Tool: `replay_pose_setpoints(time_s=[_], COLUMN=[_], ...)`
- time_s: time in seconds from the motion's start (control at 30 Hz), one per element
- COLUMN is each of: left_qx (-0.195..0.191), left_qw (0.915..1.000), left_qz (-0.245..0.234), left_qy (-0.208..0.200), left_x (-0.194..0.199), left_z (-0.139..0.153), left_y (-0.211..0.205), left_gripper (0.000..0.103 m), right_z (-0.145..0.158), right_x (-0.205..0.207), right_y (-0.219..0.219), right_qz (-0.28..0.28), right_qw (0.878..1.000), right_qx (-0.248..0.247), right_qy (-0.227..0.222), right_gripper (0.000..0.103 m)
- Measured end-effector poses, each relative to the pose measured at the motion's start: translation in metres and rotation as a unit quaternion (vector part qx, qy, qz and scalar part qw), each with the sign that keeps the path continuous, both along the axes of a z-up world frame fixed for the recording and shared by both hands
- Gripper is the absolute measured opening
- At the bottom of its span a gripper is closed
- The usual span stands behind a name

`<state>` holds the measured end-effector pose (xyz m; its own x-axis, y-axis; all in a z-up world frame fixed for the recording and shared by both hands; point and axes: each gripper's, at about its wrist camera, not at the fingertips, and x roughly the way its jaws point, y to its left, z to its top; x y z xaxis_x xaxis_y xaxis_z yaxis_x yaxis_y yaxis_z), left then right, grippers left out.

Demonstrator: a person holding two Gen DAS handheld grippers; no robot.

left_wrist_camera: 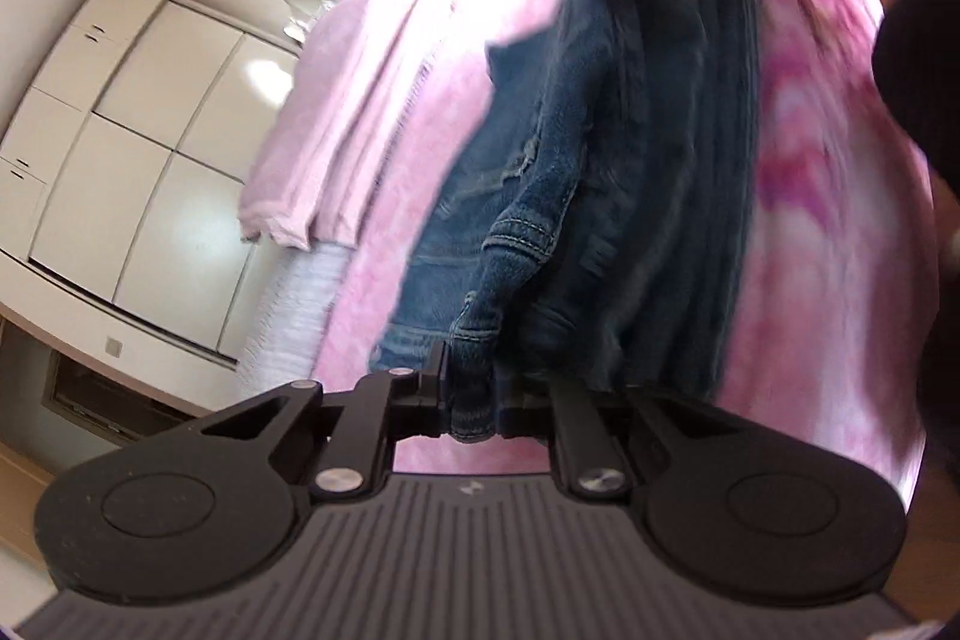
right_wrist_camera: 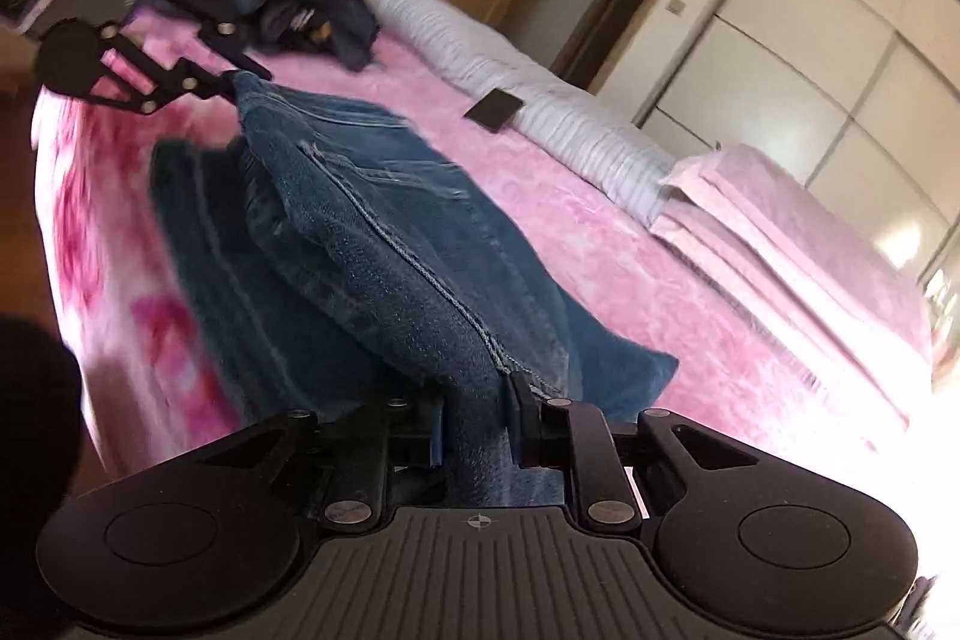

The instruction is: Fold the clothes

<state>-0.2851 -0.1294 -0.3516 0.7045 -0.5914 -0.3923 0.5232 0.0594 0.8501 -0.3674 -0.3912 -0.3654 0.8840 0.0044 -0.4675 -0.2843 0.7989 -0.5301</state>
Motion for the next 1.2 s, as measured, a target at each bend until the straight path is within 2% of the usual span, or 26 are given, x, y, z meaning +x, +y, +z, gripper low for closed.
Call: replay_pose_setpoints(time_s=[0.07,0.1,0.13,0.23,0.33,0.37,0.47,0.53,0.63,0.77,0.87,0.9,0.93,1.0,1.1,1.2], left_qx=[0.01,0.015,0.018,0.028,0.032,0.033,0.026,0.013,-0.005,-0.01,-0.009,-0.009,-0.009,-0.005,0.007,0.015], left_qw=[0.9998,0.9995,0.9993,0.9986,0.999,0.999,0.9992,0.9995,0.9994,0.9993,0.9989,0.9987,0.9984,0.9976,0.9966,0.9961], left_qz=[-0.004,-0.008,-0.012,-0.02,-0.025,-0.027,-0.029,-0.028,-0.035,-0.037,-0.045,-0.05,-0.055,-0.069,-0.082,-0.085], left_qy=[-0.017,-0.025,-0.032,-0.041,-0.021,-0.016,-0.013,-0.004,0.004,0.006,0.004,0.003,0.002,0.001,-0.007,-0.016], left_x=[0.008,0.012,0.017,0.034,0.045,0.045,0.043,0.042,0.036,0.031,0.03,0.028,0.026,0.022,0.019,0.019], left_z=[-0.006,-0.007,-0.007,-0.006,-0.009,-0.011,-0.014,-0.011,-0.004,-0.001,0.001,0.002,0.002,0.003,0.0,-0.003], left_y=[0.0,0.0,0.0,-0.002,-0.003,-0.003,0.0,0.004,0.012,0.016,0.013,0.012,0.012,0.009,0.003,-0.005], left_gripper=[0.012,0.012,0.013,0.013,0.015,0.015,0.015,0.017,0.022,0.024,0.03,0.036,0.044,0.055,0.057,0.058], right_z=[-0.008,-0.009,-0.01,-0.014,-0.023,-0.028,-0.041,-0.048,-0.048,-0.051,-0.051,-0.049,-0.044,-0.034,-0.018,-0.001], right_x=[-0.002,-0.004,-0.005,-0.004,0.009,0.016,0.035,0.037,0.038,0.046,0.05,0.051,0.053,0.054,0.052,0.054], right_y=[0.013,0.021,0.03,0.054,0.073,0.078,0.093,0.1,0.104,0.096,0.094,0.093,0.091,0.087,0.08,0.076], right_qz=[0.011,0.02,0.029,0.055,0.073,0.076,0.09,0.106,0.121,0.116,0.114,0.113,0.112,0.11,0.104,0.097], right_qw=[0.999,0.998,0.997,0.991,0.985,0.982,0.966,0.952,0.941,0.945,0.947,0.949,0.953,0.961,0.972,0.98], right_qx=[-0.033,-0.05,-0.066,-0.116,-0.155,-0.174,-0.238,-0.282,-0.31,-0.3,-0.296,-0.29,-0.276,-0.247,-0.205,-0.165], right_qy=[-0.01,-0.019,-0.027,-0.045,-0.032,-0.015,0.036,0.05,0.058,0.063,0.055,0.053,0.06,0.063,0.051,0.052], right_gripper=[0.034,0.051,0.063,0.064,0.064,0.064,0.064,0.064,0.064,0.064,0.064,0.058,0.046,0.037,0.027,0.022])
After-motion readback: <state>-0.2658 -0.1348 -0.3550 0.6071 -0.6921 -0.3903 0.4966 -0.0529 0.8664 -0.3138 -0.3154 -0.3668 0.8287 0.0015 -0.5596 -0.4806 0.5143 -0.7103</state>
